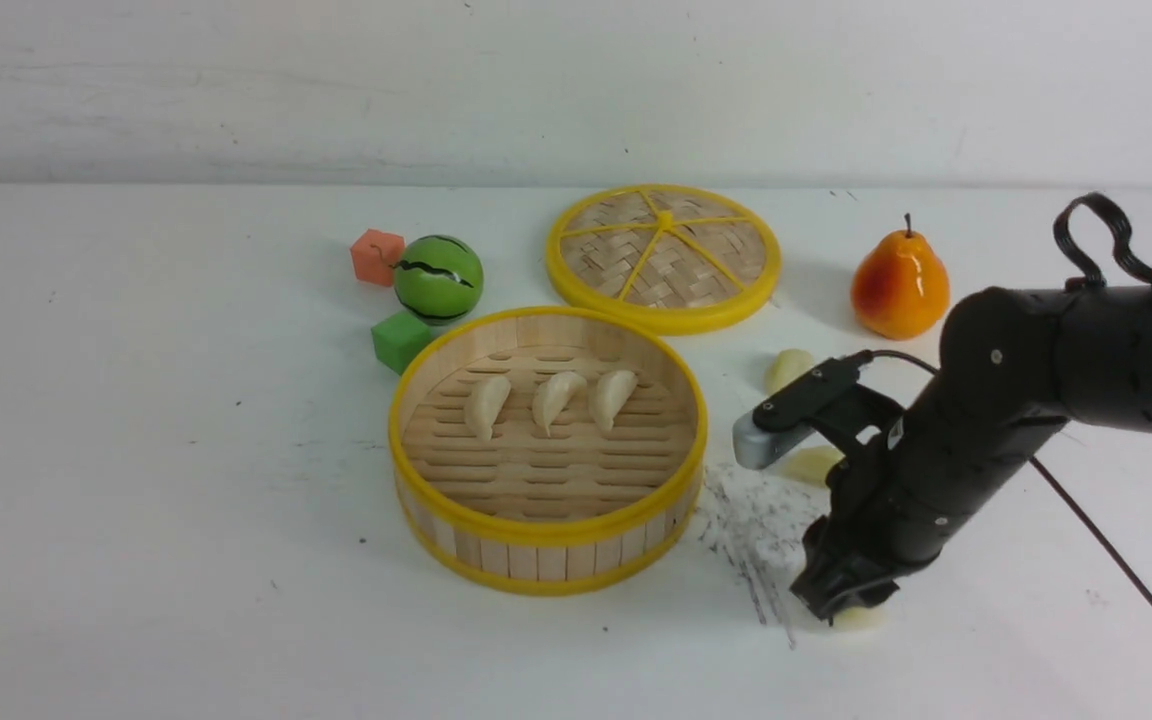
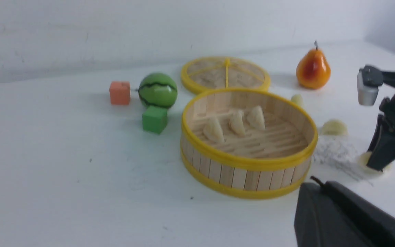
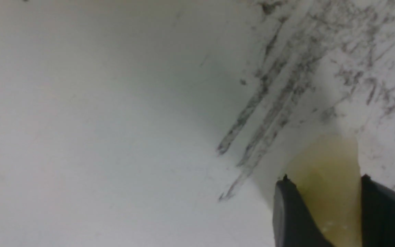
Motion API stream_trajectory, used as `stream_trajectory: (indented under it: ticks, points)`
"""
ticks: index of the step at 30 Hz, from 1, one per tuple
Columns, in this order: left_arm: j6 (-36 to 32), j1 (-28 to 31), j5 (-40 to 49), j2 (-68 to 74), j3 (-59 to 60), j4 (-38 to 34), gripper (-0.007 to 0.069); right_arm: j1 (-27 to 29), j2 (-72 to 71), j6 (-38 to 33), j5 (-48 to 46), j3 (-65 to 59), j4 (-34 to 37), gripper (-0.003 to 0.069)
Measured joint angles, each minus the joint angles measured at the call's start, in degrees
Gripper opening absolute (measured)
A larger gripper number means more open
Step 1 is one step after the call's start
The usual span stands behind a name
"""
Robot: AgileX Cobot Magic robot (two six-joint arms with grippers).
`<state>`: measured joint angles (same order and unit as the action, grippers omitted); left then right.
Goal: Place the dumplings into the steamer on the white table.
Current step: 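Reach for and grasp a dumpling lying on the table beside the steamer, then place the dumpling in the bamboo steamer basket with the right gripper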
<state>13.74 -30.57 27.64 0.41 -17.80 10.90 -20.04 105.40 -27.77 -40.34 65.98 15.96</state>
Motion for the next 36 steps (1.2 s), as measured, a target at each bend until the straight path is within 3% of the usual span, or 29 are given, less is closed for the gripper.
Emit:
stream_trajectory:
  ticks: [5,9,10,15,22,27,36]
  points:
    - [1.02,0.00,-5.51,-0.31,2.40,1.32,-0.0014,-0.71,-5.20,0.20,-10.27,2.42,3.67,0.0240]
    - [1.24,0.00,-5.67,1.71,2.45,0.98,-0.0014,-3.18,-9.40,0.10,-13.88,7.16,12.93,0.0240]
    - [1.24,0.00,-5.72,2.45,2.45,0.82,-0.0014,-5.10,-10.06,-0.44,-12.10,10.17,17.64,0.0240]
    - [1.24,0.00,-5.72,2.91,2.45,0.76,-0.0014,-11.82,-4.83,-0.44,1.21,17.66,27.68,0.0240]
    - [1.24,0.00,-4.80,2.91,2.45,0.51,-0.0014,-15.65,10.60,-0.44,16.91,20.74,34.45,0.0240]
    - [1.24,0.00,-3.35,2.91,2.45,0.39,-0.0014,-15.46,15.19,-0.44,19.86,20.75,34.81,0.0240]
    - [1.24,0.00,-2.91,2.91,2.45,0.39,-0.0014,-13.89,14.34,-0.44,20.96,20.96,35.92,0.0496]
